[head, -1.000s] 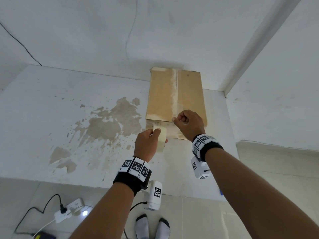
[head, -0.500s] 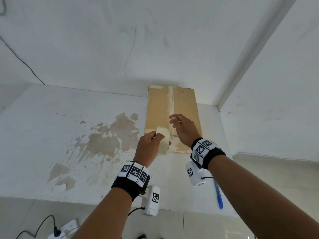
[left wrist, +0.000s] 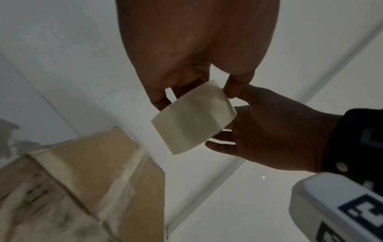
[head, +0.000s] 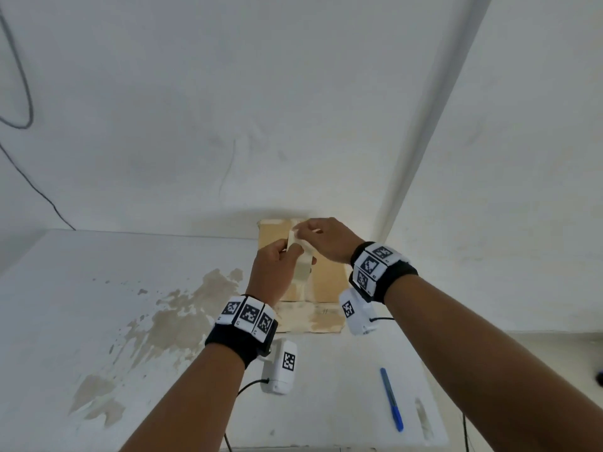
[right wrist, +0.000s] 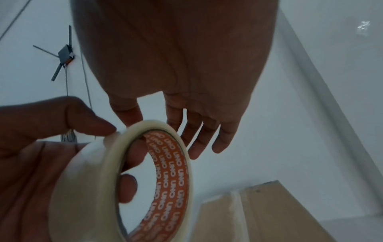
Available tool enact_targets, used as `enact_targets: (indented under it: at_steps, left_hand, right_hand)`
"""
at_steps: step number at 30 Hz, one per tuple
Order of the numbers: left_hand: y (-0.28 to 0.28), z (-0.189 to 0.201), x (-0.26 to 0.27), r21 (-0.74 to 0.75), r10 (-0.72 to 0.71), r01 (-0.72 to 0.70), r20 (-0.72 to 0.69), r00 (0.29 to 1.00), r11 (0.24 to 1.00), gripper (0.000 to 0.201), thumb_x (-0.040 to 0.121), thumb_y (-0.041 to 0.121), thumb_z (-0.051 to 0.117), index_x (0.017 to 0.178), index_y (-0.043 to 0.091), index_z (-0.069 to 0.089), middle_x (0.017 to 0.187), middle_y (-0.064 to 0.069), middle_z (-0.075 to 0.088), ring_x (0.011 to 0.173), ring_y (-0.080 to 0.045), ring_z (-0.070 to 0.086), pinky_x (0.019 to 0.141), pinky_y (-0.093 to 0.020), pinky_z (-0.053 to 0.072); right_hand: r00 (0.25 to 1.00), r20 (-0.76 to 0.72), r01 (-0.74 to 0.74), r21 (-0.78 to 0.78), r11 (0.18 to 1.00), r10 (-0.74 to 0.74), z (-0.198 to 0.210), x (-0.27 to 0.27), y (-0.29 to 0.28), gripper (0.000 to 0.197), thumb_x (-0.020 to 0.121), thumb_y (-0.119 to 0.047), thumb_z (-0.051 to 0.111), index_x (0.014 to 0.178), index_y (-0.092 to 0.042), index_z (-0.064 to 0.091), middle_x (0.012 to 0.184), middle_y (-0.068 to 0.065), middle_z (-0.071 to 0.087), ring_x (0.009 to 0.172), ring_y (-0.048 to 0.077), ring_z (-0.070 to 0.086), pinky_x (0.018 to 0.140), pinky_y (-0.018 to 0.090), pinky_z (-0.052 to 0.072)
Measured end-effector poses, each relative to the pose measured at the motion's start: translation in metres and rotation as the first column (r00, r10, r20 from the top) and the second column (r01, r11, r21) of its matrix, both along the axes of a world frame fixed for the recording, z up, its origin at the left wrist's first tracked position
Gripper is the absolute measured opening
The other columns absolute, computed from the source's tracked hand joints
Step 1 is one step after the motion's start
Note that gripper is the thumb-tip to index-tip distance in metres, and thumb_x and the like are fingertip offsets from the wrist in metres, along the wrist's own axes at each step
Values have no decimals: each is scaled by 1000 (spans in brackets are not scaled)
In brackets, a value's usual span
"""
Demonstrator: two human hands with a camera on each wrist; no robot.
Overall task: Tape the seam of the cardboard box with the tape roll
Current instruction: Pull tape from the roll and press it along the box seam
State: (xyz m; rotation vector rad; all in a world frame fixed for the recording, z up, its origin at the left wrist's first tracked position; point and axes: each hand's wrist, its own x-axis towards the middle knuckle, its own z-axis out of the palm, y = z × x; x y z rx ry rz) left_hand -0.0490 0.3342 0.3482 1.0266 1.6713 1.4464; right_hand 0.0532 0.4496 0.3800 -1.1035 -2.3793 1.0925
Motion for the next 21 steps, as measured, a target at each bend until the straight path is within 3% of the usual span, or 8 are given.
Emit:
enact_targets:
  at_steps: [4,6,8,10,12,14,17,21]
  left_hand:
    - [1,13,3,33,-8,9,-44,999,999,30,82,33,55,82,12,76,76,-5,81,67,-35,62,69,-61,56]
    - [2,16,3,51,-7,10,-57,998,999,34,81,35,55,86,8,75,76,-5,80,68,-44,64,74,-64,56]
    - [4,17,2,61,-1,6,-71,997,998,35,81,35,55,86,6,74,75,-10,79,68,-42,65,75,-65,56]
    - [4,21,3,68,2,3,-69,998,998,26,86,28,55,85,12,75,76,-4,80,75,-42,70,77,-60,57]
    - [4,20,3,66,7,-3,-51,999,998,21,92,20,55,87,17,75,77,2,81,80,-34,76,78,-49,60]
    - [4,19,1,82,6,-3,-37,999,997,20,95,18,54,92,17,74,78,1,81,76,-22,77,75,-39,60]
    - [5,13,-3,100,1,3,-35,999,995,22,99,20,54,102,10,73,81,-3,81,67,-13,75,67,-28,59]
    - [8,7,-12,88,24,-16,-90,996,996,23,99,23,56,99,11,76,81,-2,81,66,-13,75,71,-33,61]
  right_hand:
    - [998,-60,23,56,998,-20,22,6,8,18,89,-35,69,99,-22,75,103,-8,73,96,10,68,84,26,50]
    - [998,-63,10,113,994,-3,30,8,11,14,87,-33,72,93,-20,75,98,-7,75,90,8,68,81,25,50]
    - [998,-64,-10,157,988,21,35,9,13,13,88,-31,73,91,-19,74,95,-6,75,87,9,68,83,26,52]
    - [995,-88,-34,174,984,50,38,9,11,9,89,-27,72,90,-18,72,92,-4,74,86,11,68,86,27,53]
    - [990,-118,-53,214,975,80,37,9,9,6,91,-23,70,90,-17,70,91,-3,73,86,11,67,84,23,52]
    - [985,-131,-72,290,954,114,34,7,6,5,92,-20,67,90,-15,68,90,-3,71,84,10,64,80,18,49]
    - [986,-96,-92,363,927,135,30,5,5,5,94,-18,63,90,-16,64,88,-3,69,83,13,62,81,27,52]
    - [990,-8,-127,371,920,140,36,2,1,6,96,-20,60,91,-17,63,89,-4,67,84,16,63,82,34,54]
